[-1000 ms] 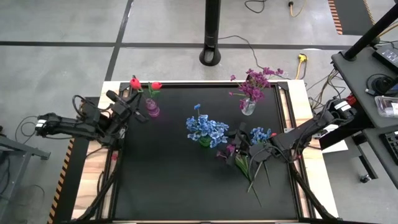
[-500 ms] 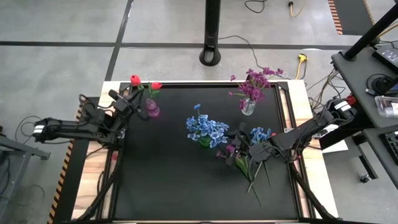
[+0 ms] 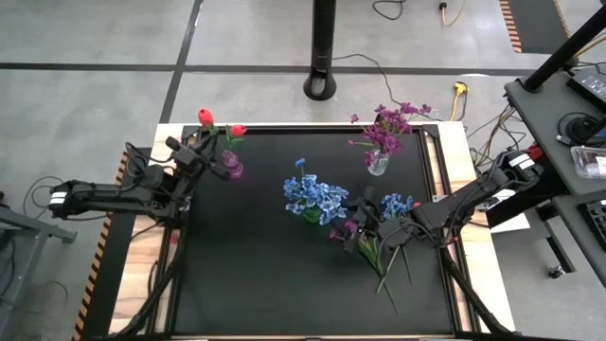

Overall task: Sort flowers into vase by color
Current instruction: Put the left pink tulip into the violet vase

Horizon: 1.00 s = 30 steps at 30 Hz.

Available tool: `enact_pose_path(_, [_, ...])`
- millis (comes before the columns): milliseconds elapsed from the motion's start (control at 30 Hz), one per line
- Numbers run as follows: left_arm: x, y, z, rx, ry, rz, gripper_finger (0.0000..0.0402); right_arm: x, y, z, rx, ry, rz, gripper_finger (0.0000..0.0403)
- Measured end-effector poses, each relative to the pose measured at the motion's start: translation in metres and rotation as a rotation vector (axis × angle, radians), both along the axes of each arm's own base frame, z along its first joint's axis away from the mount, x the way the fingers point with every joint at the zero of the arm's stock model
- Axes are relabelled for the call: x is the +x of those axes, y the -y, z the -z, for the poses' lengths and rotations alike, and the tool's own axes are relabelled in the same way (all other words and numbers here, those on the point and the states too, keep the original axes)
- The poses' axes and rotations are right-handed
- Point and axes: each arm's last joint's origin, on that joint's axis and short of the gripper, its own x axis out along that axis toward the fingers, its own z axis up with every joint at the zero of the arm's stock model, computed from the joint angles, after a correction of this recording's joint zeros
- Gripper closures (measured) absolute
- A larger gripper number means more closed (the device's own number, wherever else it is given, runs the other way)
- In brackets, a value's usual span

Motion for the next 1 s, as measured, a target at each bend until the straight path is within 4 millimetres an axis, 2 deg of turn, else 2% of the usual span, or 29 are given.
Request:
enact_pose_path(500, [-0.0008, -0.0014, 0.0016, -0.062, 0.04, -0.064, 0.0311, 0.0, 0.0001, 0.0, -0.001, 0.0, 0.0, 0.0158])
enact_pose_path(1000, [0.0049, -0.0011, 0.0082, -0.098, -0.004, -0.048, 0.0163, 0.0, -0.0001, 0.0001, 0.015, 0.004, -0.001, 0.0158])
